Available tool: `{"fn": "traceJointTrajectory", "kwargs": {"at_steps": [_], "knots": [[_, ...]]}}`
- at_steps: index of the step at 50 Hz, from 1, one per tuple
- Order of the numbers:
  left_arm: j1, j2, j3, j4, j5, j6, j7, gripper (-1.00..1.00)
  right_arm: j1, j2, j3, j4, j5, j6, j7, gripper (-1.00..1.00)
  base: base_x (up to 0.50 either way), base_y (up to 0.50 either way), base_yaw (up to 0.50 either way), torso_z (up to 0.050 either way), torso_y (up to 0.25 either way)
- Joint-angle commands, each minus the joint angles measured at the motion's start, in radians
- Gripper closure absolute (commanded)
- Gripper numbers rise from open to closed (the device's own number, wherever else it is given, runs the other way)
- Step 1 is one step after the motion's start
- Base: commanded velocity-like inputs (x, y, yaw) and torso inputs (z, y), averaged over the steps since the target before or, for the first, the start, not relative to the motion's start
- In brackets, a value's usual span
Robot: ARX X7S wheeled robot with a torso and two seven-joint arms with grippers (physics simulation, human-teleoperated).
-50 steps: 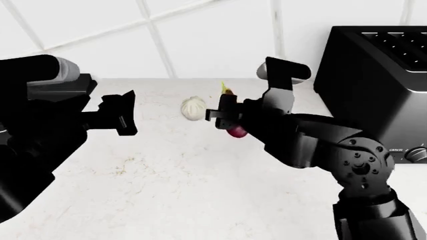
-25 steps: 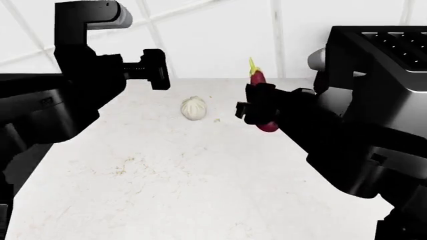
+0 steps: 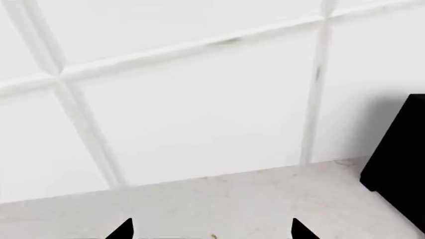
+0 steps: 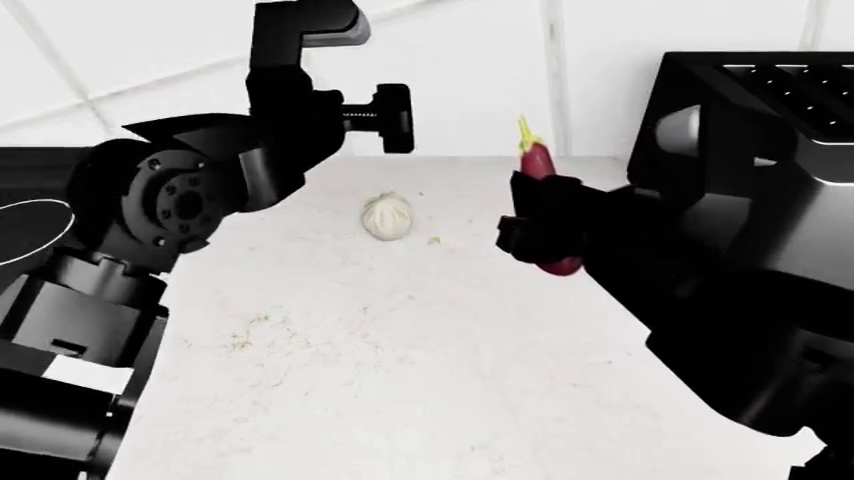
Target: Place both pans onto different burners. Then place the eggplant and the dumpling on different pans.
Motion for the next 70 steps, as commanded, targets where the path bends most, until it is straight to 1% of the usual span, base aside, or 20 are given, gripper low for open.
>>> {"fn": "traceJointTrajectory", "kwargs": {"at_steps": [1,10,30,39,50,64,70], "knots": [[-0.027,0.124,0.075,-0.252,0.100,0.104,0.137,-1.00,-0.029,0.020,0.026,-0.019,0.006,-0.012,-0.019,1.00,0.00,0.00,0.00,0.000,0.000],[-0.048,0.191,0.108,-0.447,0.155,0.194,0.220,-1.00,-0.065,0.027,0.037,0.001,-0.038,-0.025,-0.077,1.00,0.00,0.00,0.00,0.000,0.000],[-0.067,0.266,0.158,-0.658,0.190,0.289,0.299,-1.00,-0.122,0.013,0.006,0.081,-0.233,-0.080,-0.273,1.00,0.00,0.00,0.00,0.000,0.000],[-0.052,0.262,0.207,-0.654,0.143,0.297,0.288,-1.00,-0.158,0.013,-0.001,0.081,-0.278,-0.105,-0.314,1.00,0.00,0.00,0.00,0.000,0.000],[-0.009,0.229,0.215,-0.563,0.120,0.262,0.247,-1.00,-0.209,0.019,0.003,0.050,-0.296,-0.127,-0.330,1.00,0.00,0.00,0.00,0.000,0.000],[0.008,0.227,0.227,-0.562,0.116,0.263,0.247,-1.00,-0.269,0.024,0.007,0.011,-0.310,-0.150,-0.341,1.00,0.00,-0.01,0.00,0.000,0.000],[0.029,0.212,0.229,-0.514,0.106,0.247,0.224,-1.00,-0.284,0.027,0.010,-0.003,-0.311,-0.157,-0.341,1.00,0.01,-0.01,0.00,0.000,0.000]]}}
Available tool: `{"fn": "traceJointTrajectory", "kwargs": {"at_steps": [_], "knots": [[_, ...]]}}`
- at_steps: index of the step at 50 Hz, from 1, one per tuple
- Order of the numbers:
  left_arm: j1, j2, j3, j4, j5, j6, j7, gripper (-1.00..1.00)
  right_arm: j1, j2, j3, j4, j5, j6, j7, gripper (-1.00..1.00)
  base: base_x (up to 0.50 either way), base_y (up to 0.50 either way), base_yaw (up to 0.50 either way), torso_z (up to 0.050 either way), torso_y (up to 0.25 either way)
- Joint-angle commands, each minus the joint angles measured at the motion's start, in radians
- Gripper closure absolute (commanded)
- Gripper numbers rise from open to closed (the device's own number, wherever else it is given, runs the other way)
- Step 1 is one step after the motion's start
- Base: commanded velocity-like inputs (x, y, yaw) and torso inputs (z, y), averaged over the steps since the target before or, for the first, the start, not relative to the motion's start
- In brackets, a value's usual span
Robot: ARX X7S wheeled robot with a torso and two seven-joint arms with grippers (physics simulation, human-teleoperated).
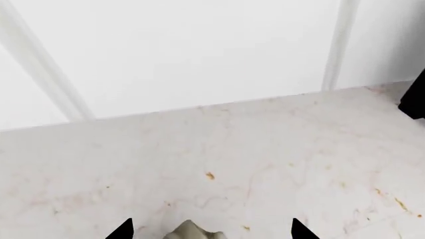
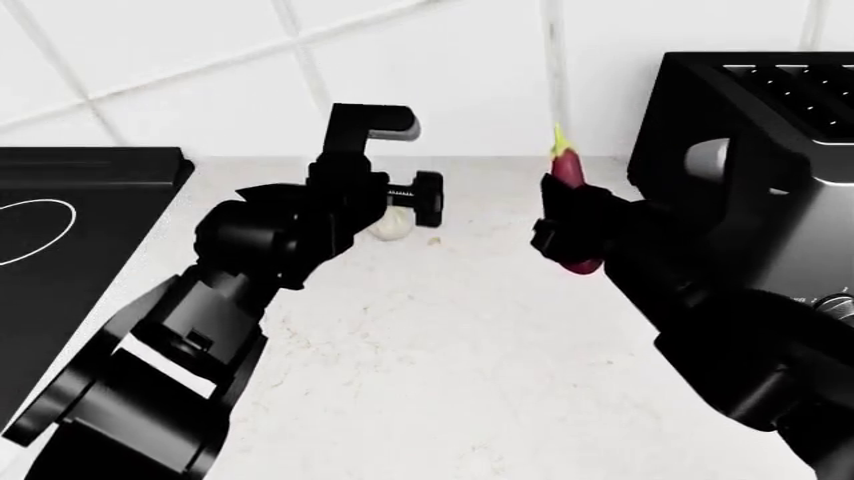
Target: Place both pans onto different burners. Then place the eggplant and the dumpling on different pans.
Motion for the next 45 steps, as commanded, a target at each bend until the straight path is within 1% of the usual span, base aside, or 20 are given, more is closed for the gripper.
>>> {"fn": "traceJointTrajectory", "kwargs": {"at_steps": [1,7,13,27,29,33,34,38,45], "knots": [[0.030,-0.019,0.007,0.057,-0.015,-0.019,-0.026,-1.00,-0.132,0.008,-0.031,-0.052,-0.017,-0.016,-0.016,1.00,0.01,-0.01,0.00,0.000,0.000],[0.052,-0.038,0.006,0.098,-0.024,-0.033,-0.051,-1.00,-0.153,0.008,-0.031,-0.066,-0.023,-0.025,-0.023,1.00,0.02,-0.02,0.00,0.000,0.000],[0.059,-0.042,0.007,0.103,-0.026,-0.034,-0.055,-1.00,-0.169,0.008,-0.033,-0.070,-0.036,-0.035,-0.034,1.00,0.02,-0.02,0.00,0.000,0.000],[0.057,-0.018,0.018,0.028,-0.013,-0.005,-0.023,-1.00,-0.183,0.000,-0.050,-0.049,-0.077,-0.056,-0.068,1.00,0.02,-0.02,-0.01,0.000,0.000],[0.056,-0.014,0.019,0.017,-0.012,-0.001,-0.017,-1.00,-0.092,0.000,-0.049,-0.038,0.015,-0.004,0.024,1.00,0.02,-0.02,-0.01,0.000,0.000],[0.051,-0.003,0.023,-0.012,-0.009,0.009,-0.002,-1.00,0.013,-0.010,-0.058,-0.015,0.112,0.040,0.129,1.00,0.02,-0.02,0.00,0.000,0.000],[0.050,0.000,0.021,-0.020,-0.013,0.005,0.003,1.00,0.029,-0.013,-0.060,-0.011,0.126,0.045,0.146,1.00,0.02,-0.01,0.00,0.000,0.000],[0.056,-0.014,0.007,0.017,-0.032,-0.012,-0.024,1.00,0.061,-0.021,-0.065,-0.006,0.157,0.054,0.187,1.00,0.00,0.00,0.00,0.000,0.000],[0.078,-0.064,-0.013,0.146,-0.064,-0.039,-0.082,1.00,0.099,-0.021,-0.076,-0.026,0.188,0.067,0.238,1.00,0.00,0.00,0.00,0.000,0.000]]}}
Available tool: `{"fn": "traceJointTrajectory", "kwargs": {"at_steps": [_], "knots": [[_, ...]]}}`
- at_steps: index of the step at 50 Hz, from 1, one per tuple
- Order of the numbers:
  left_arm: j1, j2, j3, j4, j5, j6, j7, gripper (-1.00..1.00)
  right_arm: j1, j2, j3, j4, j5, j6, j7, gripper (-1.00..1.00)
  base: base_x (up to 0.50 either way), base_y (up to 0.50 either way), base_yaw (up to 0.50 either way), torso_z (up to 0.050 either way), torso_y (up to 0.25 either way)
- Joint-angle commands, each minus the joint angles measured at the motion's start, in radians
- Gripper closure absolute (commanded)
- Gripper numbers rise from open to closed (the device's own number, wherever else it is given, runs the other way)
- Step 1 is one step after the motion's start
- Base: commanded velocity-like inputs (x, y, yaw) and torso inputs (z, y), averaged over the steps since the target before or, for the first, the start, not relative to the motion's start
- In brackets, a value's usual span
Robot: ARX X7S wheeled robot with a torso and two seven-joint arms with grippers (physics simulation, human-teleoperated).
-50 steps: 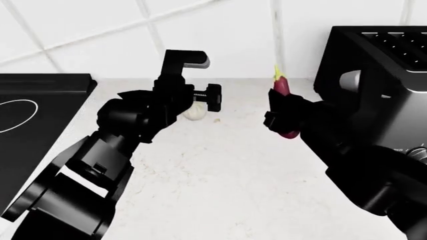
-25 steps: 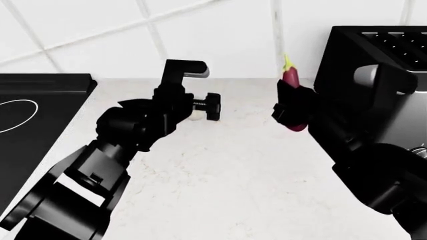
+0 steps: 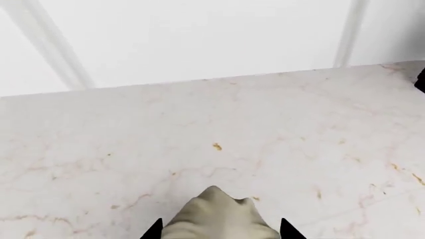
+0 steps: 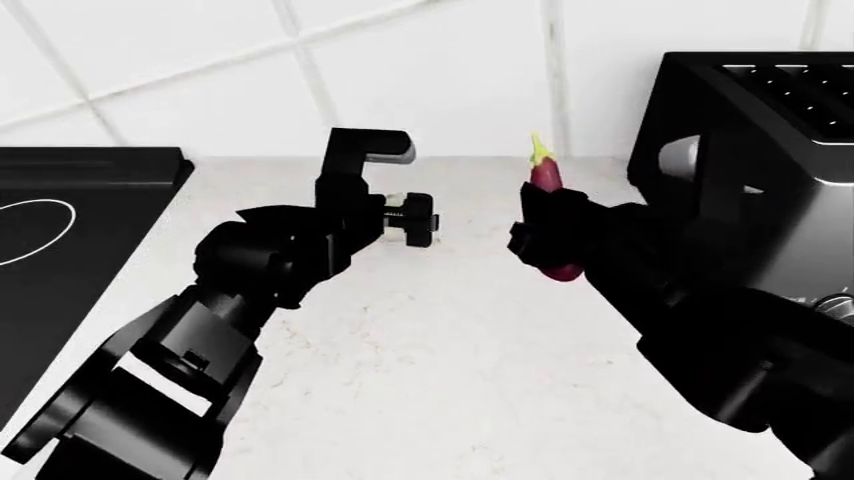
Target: Place both pans onto different burners. Then place the eggplant and the dumpling on different pans.
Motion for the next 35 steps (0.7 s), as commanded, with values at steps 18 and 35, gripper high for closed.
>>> {"fn": "traceJointTrajectory", "kwargs": {"at_steps": [18,35], "knots": [[0.046,-0.219,-0.156,0.552,-0.222,-0.157,-0.314,1.00,0.183,-0.008,-0.025,-0.146,0.203,0.023,0.318,1.00,0.00,0.00,0.00,0.000,0.000],[0.077,-0.388,-0.330,1.019,-0.498,-0.268,-0.595,1.00,0.594,0.090,-0.370,-0.390,0.647,-0.386,0.872,1.00,-0.22,0.12,0.00,0.000,0.000]]}}
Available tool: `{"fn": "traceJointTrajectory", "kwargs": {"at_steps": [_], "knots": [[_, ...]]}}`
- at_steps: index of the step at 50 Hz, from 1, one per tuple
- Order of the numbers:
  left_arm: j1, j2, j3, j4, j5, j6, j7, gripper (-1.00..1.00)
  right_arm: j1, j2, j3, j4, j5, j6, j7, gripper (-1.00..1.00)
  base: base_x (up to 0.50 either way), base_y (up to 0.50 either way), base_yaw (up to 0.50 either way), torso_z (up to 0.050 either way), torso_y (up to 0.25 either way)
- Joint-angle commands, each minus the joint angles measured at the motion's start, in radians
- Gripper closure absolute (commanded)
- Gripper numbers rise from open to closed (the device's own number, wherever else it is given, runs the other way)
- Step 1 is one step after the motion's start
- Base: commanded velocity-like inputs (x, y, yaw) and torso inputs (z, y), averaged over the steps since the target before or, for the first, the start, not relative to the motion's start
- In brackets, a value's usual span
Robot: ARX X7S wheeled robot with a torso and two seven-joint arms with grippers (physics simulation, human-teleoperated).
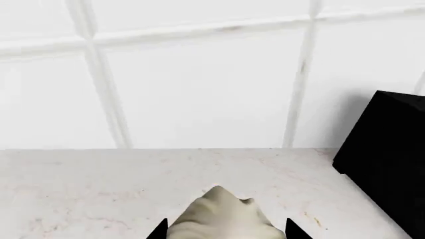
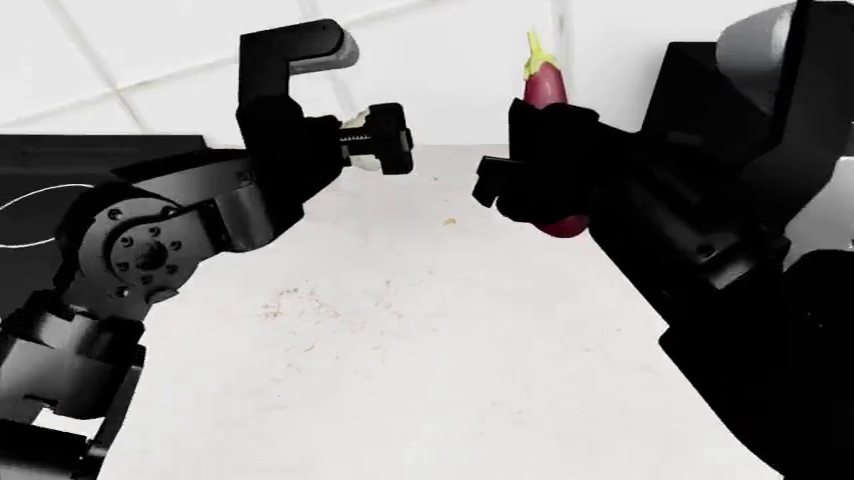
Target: Place both pans onto different burners. Then place the eggplant and the dumpling on different pans.
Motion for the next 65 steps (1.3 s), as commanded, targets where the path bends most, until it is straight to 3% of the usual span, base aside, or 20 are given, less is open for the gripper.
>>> {"fn": "traceJointTrajectory", "kwargs": {"at_steps": [1,5,10,29,34,38,42,51,65], "knots": [[0.021,-0.102,-0.105,0.285,-0.181,-0.062,-0.185,1.00,0.337,0.152,-0.345,-0.207,0.243,-0.424,0.283,1.00,-0.50,0.27,0.00,0.000,0.000],[0.019,-0.112,-0.115,0.304,-0.195,-0.063,-0.197,1.00,0.574,0.264,-0.626,-0.304,0.272,-0.721,0.283,1.00,-0.50,0.27,0.00,0.000,0.000],[0.022,-0.123,-0.123,0.304,-0.193,-0.056,-0.193,1.00,0.746,0.298,-0.808,-0.345,0.292,-0.886,0.281,1.00,-0.50,0.27,0.00,0.000,0.000],[0.083,-0.236,-0.226,0.474,-0.326,-0.045,-0.294,1.00,0.964,0.267,-0.988,-0.309,0.303,-0.995,0.281,1.00,-0.09,0.04,0.00,0.000,0.000],[0.144,-0.292,-0.265,0.555,-0.368,-0.030,-0.336,1.00,1.067,0.259,-1.148,-0.344,0.272,-1.121,0.281,1.00,0.00,0.00,0.00,0.000,0.000],[0.209,-0.340,-0.305,0.606,-0.386,-0.005,-0.349,1.00,1.244,0.215,-1.458,-0.426,0.194,-1.372,0.283,1.00,0.00,0.00,0.00,0.000,0.000],[0.245,-0.373,-0.335,0.632,-0.397,0.012,-0.357,1.00,1.302,0.153,-1.609,-0.429,0.152,-1.492,0.284,1.00,0.00,0.00,0.00,0.000,0.000],[0.283,-0.421,-0.386,0.676,-0.427,0.039,-0.377,1.00,1.303,0.128,-1.664,-0.429,0.159,-1.529,0.284,1.00,0.00,0.00,0.00,0.000,0.000],[0.342,-0.461,-0.431,0.694,-0.428,0.070,-0.379,1.00,1.303,0.112,-1.545,-0.398,0.248,-1.454,0.284,1.00,0.00,0.27,0.00,0.000,0.000]]}}
